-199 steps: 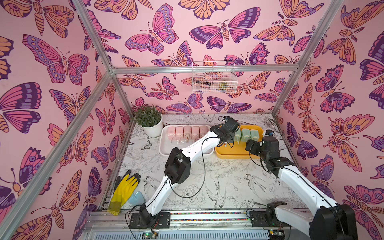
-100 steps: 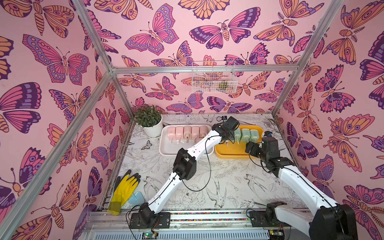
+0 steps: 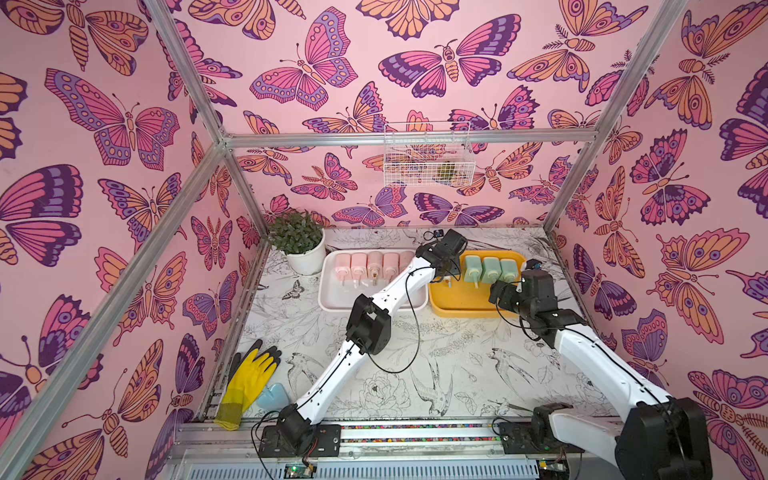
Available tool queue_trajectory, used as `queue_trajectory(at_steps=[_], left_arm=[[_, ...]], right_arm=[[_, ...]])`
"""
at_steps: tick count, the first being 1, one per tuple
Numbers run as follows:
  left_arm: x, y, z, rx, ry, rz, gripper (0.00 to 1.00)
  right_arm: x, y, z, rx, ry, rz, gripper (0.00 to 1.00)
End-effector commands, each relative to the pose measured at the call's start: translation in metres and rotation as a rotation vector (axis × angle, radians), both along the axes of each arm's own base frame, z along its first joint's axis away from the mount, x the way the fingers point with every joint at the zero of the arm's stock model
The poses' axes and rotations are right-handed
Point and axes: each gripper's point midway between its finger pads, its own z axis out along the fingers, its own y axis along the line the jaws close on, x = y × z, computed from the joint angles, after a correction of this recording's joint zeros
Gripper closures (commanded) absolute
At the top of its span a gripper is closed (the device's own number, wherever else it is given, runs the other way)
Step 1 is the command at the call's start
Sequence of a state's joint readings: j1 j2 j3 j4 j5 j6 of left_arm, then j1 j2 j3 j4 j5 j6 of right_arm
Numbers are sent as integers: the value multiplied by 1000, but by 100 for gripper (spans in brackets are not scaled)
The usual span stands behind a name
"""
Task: Place the pencil sharpeners by color into the storage box
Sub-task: Place the pencil sharpener in the storage box.
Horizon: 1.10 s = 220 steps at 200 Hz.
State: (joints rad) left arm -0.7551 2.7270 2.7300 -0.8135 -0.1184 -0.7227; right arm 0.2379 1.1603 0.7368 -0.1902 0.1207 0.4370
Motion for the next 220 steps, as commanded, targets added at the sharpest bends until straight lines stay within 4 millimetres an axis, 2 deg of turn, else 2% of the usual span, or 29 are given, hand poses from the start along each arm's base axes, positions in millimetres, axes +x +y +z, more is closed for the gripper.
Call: queue_trajectory(at_steps=[1,23,60,81,95,107,164,220], left_arm=[[4,-13,-2,-46,-17,-11,77],[4,-12,-7,-39,-11,-5,68],[5,-11,-13,-28,-13,3,65],[6,-11,-14,-25,-17,9,53],[6,-10,-14,-22,-18,9,40],[6,-11,-15,-22,-16,8,33],[7,-11,-13,-30,-21,6,36],[4,-12,-8,-40,-13,2,62]], right_arm=[[2,1,5,-5,8,15,1],[2,1,4,-10,12,14,1],[1,2,4,-6,17,17,1],[0,2,3,-5,25,17,1],[-1,1,2,-7,30,17,1],[-2,1,1,-6,31,16,1],[-2,1,3,-9,26,15,1],[-3,4,5,-10,23,43,2]])
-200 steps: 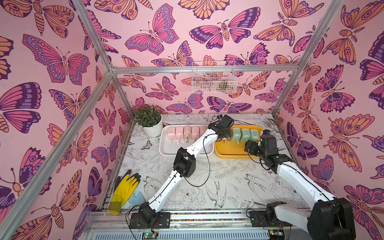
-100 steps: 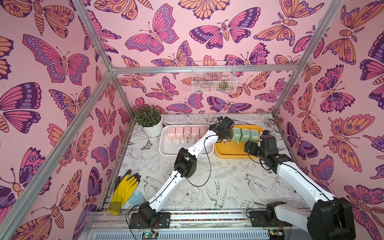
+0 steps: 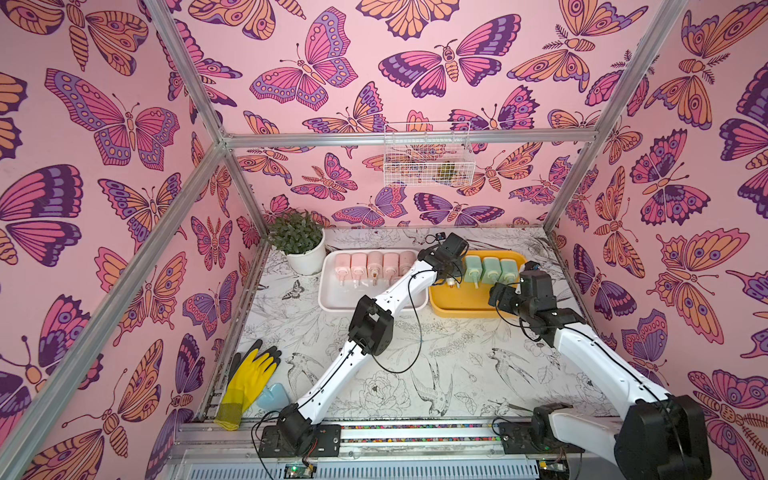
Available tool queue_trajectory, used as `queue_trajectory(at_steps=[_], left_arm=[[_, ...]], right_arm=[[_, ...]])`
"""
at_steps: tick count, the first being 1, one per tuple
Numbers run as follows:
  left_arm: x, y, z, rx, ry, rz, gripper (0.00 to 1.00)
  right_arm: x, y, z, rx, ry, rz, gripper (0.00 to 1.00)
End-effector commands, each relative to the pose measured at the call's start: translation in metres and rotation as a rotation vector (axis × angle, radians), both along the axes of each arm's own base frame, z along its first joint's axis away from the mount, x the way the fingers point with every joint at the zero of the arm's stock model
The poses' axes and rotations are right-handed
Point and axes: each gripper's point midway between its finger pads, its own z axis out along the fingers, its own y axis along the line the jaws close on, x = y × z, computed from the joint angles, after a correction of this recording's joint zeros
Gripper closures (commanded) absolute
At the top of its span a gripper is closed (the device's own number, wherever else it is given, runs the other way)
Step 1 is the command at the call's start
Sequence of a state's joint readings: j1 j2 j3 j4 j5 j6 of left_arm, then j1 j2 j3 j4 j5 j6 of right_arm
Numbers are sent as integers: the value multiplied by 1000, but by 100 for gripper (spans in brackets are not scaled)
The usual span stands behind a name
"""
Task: Place the pencil sharpeners by color into the storage box
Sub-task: Place the pencil sharpener in the storage box.
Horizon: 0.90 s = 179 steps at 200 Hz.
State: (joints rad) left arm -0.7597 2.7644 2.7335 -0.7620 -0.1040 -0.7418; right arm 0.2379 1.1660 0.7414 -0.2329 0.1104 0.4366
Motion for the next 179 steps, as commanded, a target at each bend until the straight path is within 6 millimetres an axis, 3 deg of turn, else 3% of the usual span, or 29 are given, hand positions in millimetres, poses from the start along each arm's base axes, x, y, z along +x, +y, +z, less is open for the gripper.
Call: queue_trajectory(at_steps=[1,9,31,56,69,106,179], left_arm=[[1,-2,6,-9,-14,0,63],[1,0,9,-7,-15,1,71],[-2,7,22,-7,-9,7,78],[-10,12,47,-24,-1,7,100],[-13,18,56,-20,8,27,100],[-22,23,70,-69,64,44,100],[-31,16,107,-199,100,68,100]], right_arm=[[3,4,13,-4,-23,42,2],[4,14,14,10,-34,99,3],[7,45,13,33,-74,310,0],[22,58,18,5,-175,396,0],[29,67,24,-37,-279,463,2],[41,92,8,-300,-404,690,5],[57,129,1,-495,-628,879,8]])
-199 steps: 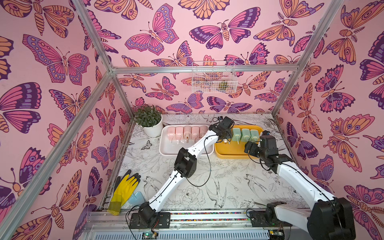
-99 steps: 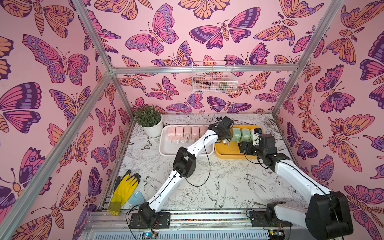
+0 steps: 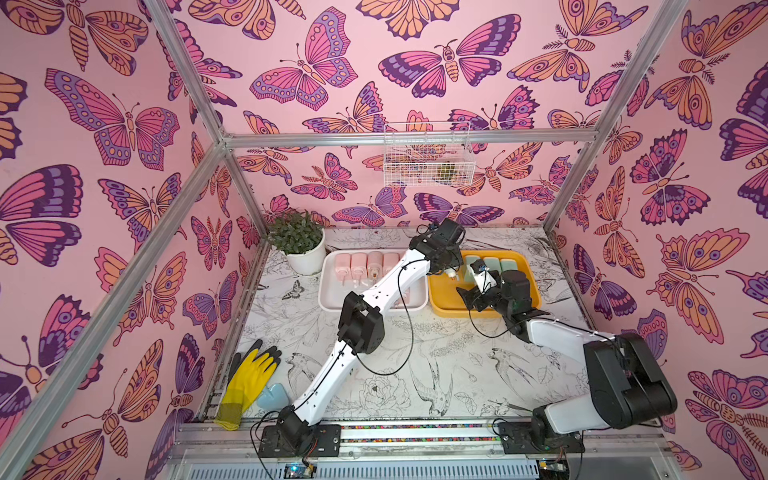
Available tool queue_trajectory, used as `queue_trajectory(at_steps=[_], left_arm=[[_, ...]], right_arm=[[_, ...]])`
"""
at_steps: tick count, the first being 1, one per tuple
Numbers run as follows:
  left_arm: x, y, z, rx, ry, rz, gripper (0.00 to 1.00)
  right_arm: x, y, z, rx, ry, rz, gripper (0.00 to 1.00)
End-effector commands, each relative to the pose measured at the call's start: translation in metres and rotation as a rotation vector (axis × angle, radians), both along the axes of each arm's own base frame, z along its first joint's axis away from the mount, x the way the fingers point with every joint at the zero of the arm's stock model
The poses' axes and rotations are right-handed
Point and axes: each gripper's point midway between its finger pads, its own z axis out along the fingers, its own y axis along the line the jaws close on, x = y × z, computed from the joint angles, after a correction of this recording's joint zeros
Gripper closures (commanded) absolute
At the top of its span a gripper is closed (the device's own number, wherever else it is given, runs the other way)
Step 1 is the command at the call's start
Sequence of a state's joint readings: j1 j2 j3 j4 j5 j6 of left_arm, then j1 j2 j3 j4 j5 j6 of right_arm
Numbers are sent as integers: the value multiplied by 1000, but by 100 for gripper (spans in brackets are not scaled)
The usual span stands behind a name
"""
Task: Place the pencil sharpeners by color into the storage box
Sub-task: Place the pencil sharpener in the storage box.
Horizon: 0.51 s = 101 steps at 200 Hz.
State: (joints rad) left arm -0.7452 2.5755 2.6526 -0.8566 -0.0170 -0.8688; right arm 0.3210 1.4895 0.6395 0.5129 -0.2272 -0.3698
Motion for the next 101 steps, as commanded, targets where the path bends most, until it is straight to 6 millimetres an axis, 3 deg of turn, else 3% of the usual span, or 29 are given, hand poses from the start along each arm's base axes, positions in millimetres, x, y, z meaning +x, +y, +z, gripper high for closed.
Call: queue_trajectory(at_steps=[1,10,20,60,101], left_arm=[[-8,2,36,-79,14,15,100],[-10,1,41,-95,18,16,100],[-12,1,45,-110,28,15,100],[-20,0,52,-143,61,17,100],[-21,5,52,-137,70,30,100]], right_arm=[[4,21,11,-65,-166,95,8],[9,22,15,-61,-205,78,7],[15,26,6,-60,-221,69,6],[38,25,20,-1,-367,-36,5],[39,37,23,3,-387,7,10]])
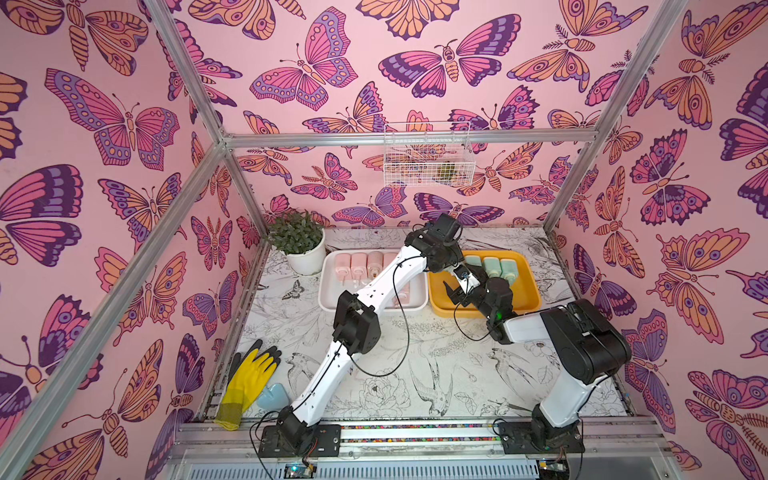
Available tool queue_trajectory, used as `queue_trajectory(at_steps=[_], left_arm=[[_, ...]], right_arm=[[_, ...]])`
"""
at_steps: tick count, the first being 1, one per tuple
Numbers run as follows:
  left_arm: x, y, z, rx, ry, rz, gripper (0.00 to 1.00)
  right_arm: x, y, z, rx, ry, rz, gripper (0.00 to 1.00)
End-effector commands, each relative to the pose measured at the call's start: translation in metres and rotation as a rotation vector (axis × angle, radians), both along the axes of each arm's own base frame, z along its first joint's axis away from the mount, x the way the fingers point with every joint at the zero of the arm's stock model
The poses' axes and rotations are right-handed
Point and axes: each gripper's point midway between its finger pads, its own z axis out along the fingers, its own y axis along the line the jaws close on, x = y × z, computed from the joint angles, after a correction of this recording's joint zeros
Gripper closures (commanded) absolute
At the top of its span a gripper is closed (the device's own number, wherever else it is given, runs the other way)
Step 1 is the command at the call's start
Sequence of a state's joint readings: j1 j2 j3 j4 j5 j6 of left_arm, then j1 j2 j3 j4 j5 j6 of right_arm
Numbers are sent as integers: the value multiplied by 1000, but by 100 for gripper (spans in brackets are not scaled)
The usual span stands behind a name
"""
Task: Place the pencil sharpeners by color into the storage box
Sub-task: Place the pencil sharpener in the storage box.
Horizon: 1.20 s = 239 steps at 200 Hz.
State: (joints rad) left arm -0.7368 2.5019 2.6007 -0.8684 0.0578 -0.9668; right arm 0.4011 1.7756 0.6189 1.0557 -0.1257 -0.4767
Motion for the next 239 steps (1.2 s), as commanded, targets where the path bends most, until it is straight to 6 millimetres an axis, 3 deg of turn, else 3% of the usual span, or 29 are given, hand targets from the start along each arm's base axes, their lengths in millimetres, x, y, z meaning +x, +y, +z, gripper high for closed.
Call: queue_trajectory(at_steps=[1,34,84,145,183,208,230,239], left_arm=[[-8,3,29,-44,-5,-2,100],[-9,3,26,-49,9,-4,100],[-9,2,21,-69,43,1,100],[-13,-1,19,-109,93,1,100],[-15,0,20,-109,101,-2,100],[-16,1,20,-112,105,-2,97],[-18,-2,20,-123,118,-4,94],[-18,-1,20,-125,118,-5,89]], right_arm=[[8,6,29,36,-100,0,11],[6,16,29,36,-117,22,16],[0,26,46,99,-156,56,19],[-5,44,54,110,-185,97,22],[-2,43,41,67,-178,79,37],[-2,41,42,66,-180,73,55],[-3,41,45,76,-181,74,56],[-3,41,45,76,-181,72,56]])
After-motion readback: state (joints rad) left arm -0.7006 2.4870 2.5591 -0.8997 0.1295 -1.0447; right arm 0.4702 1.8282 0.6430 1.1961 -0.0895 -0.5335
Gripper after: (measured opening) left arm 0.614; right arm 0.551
